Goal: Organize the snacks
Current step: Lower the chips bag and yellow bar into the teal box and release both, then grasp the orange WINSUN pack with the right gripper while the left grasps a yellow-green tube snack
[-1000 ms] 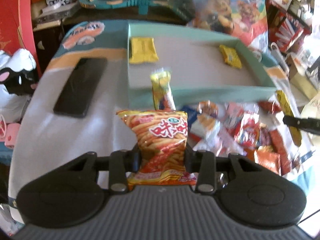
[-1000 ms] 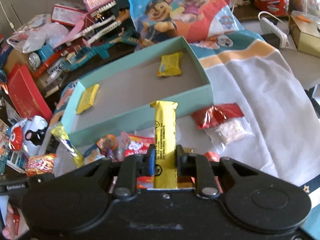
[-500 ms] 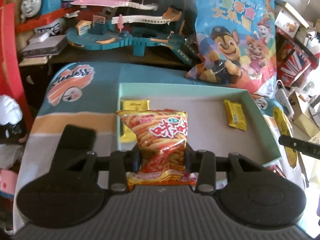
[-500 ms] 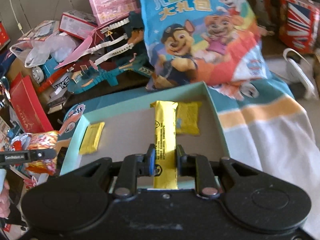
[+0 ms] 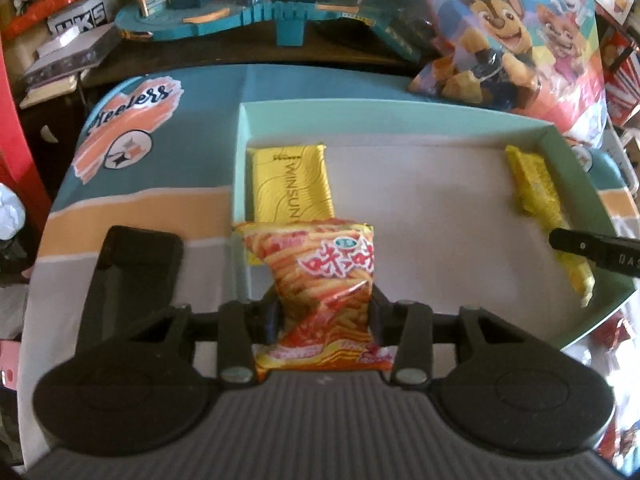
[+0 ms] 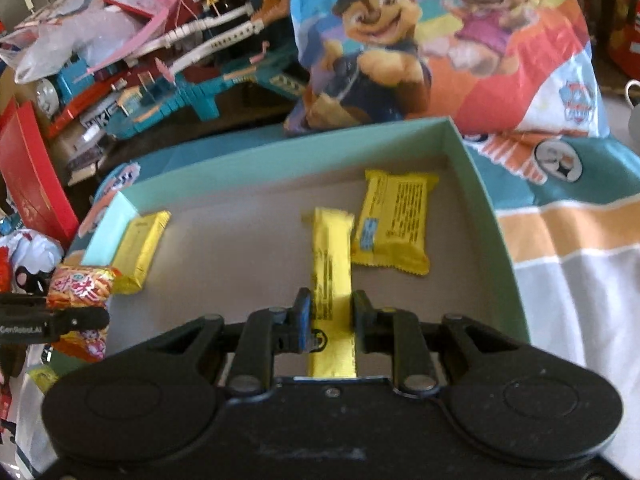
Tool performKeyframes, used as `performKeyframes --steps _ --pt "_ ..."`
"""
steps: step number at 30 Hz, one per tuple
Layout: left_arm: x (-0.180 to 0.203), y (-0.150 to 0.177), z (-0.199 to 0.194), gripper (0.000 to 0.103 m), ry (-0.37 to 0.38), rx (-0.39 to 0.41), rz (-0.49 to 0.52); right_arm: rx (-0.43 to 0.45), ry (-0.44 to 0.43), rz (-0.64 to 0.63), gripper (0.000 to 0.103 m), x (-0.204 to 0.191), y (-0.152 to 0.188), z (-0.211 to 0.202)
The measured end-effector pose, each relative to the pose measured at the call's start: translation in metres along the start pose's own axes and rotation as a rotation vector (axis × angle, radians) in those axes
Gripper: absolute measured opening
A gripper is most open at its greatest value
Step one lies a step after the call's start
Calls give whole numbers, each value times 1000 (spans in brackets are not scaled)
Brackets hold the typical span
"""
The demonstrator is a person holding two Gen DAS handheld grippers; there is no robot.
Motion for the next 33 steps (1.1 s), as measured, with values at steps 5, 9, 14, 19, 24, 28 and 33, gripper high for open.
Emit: performKeyframes --steps 5,9,14,19,24,28,33 --pt "6 -4 -19 102 9 75 1 47 -12 75 94 7 -2 -18" --pt "14 -8 -44 103 -30 134 25 66 -26 96 99 11 1 -41" --pt "27 8 -72 103 -7 152 38 84 -44 94 102 11 15 -73" --pt "34 45 -89 103 16 130 39 74 -63 76 102 8 46 -103" --pt "36 95 -92 103 31 76 38 35 -84 57 102 4 89 -122" --pt "32 132 -85 103 15 26 32 -22 -109 25 99 -3 131 -126" --pt "22 169 -80 103 17 -22 -13 -82 -107 -54 87 -10 172 -121"
Point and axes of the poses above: each gripper's, at about its wrist camera, not at the fingertips, and z roughly the way its jaws point, x to its right, y to its underside, the point moved 10 cm from there along z, roughly the way its jaws point, and after that the axes turned 9 degrees about y, right-handed, at the moved point
